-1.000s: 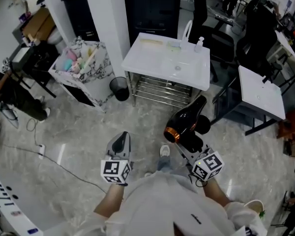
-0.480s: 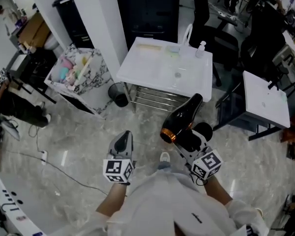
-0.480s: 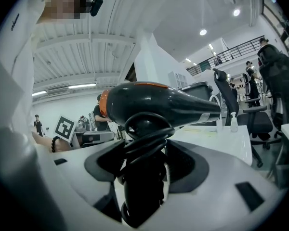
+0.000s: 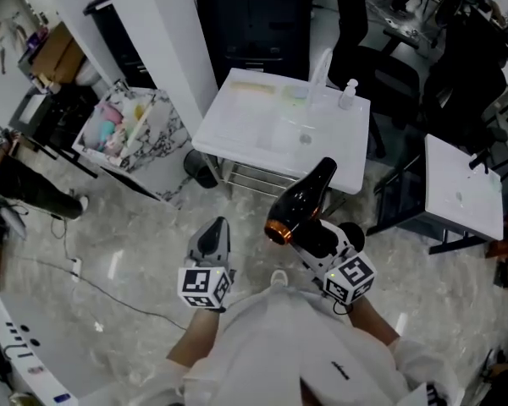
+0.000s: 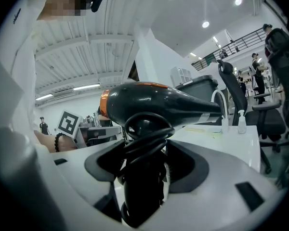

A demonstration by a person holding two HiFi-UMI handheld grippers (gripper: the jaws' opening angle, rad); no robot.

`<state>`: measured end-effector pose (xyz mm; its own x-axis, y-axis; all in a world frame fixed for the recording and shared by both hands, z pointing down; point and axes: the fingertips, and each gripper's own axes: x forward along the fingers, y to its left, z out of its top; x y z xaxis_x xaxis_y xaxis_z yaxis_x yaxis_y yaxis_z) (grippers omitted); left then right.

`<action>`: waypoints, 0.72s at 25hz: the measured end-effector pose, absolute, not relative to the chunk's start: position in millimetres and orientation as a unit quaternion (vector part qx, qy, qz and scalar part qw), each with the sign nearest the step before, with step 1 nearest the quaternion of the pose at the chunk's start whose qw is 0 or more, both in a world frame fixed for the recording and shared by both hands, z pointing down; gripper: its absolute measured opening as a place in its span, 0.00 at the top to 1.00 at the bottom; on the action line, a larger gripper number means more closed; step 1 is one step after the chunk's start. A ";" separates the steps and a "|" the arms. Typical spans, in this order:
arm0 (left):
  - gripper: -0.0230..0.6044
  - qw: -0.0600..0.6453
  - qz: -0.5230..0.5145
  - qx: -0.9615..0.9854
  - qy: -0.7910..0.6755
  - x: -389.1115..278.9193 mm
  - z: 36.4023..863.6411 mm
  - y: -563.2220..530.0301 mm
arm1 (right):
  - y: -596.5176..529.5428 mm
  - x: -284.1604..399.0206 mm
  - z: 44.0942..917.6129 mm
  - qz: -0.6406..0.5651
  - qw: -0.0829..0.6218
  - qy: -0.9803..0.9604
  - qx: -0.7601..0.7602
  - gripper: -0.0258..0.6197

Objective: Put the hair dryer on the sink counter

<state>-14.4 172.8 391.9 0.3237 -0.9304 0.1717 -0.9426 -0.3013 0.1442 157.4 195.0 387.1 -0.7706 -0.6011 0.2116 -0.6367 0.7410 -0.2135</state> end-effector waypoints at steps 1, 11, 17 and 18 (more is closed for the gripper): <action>0.91 0.109 0.027 0.805 -0.583 -11.2 391.5 167.1 | 189.2 160.4 386.7 0.136 0.065 -0.932 0.329 0.53; 0.91 0.116 0.028 0.799 -0.589 7.3 398.8 133.4 | 152.6 163.1 399.7 0.132 0.083 -0.942 0.299 0.53; 0.91 0.116 0.026 0.798 -0.591 -0.7 401.1 112.5 | 133.9 156.7 405.0 0.139 0.086 -0.943 0.289 0.53; 0.91 0.114 0.025 0.799 -0.590 -2.4 400.1 107.2 | 129.7 155.2 405.8 0.138 0.088 -0.944 0.288 0.53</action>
<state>-2.4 107.2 400.1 0.3015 -0.9374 0.1742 -0.9488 -0.2770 0.1516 155.2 129.7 405.8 -0.8187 -0.5191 0.2456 -0.5678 0.7959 -0.2102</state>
